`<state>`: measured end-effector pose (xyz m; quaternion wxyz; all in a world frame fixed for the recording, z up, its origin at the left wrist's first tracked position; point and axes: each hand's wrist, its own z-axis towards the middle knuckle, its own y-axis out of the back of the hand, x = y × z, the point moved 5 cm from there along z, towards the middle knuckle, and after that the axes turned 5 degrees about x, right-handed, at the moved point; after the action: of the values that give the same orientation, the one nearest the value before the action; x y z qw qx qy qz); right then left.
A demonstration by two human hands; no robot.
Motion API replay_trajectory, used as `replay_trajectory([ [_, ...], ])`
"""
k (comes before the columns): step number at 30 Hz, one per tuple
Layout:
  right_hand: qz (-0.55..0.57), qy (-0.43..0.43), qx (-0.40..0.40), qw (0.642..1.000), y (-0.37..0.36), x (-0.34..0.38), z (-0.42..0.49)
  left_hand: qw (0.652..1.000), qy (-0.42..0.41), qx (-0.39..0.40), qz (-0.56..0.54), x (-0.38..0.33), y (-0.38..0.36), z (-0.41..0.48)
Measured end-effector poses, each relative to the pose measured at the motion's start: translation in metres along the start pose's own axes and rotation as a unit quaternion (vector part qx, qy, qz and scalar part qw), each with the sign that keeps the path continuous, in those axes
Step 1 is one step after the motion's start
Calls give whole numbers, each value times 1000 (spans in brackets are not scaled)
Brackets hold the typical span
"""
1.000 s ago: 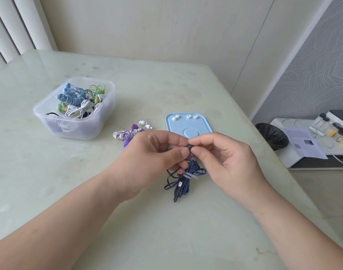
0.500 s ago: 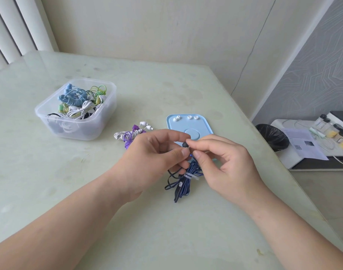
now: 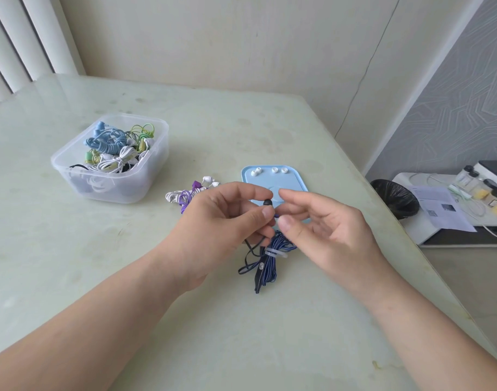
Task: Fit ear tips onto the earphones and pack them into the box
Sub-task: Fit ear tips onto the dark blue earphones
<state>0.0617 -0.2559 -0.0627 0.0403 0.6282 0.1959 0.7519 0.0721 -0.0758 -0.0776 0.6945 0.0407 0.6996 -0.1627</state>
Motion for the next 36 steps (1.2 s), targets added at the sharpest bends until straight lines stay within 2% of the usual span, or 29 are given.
replay_trajectory([
  [4, -129, -14, 59, 990, -4, 7, -2, 998, 4, -34, -54, -1, 4, 2],
  [8, -141, -20, 61, 988, -10, 8, -2, 998, -1, -51, -33, -1, 6, 2],
  [14, 23, -56, -8, 998, -4, -4, 0, 986, -60, -123, 98, -10, 11, -1],
  [19, 114, -73, -56, 989, 1, -4, 2, 992, 6, -93, 82, 1, 5, -1],
  [24, 136, -81, -85, 984, -8, -4, 4, 994, 50, -81, 58, 6, 4, 0],
  [32, 173, -80, -104, 976, -21, 28, 31, 991, 29, -65, 110, -26, 4, -2],
  [36, 192, -82, -79, 975, -43, 58, 64, 989, 30, -76, 120, -58, 30, -3],
])
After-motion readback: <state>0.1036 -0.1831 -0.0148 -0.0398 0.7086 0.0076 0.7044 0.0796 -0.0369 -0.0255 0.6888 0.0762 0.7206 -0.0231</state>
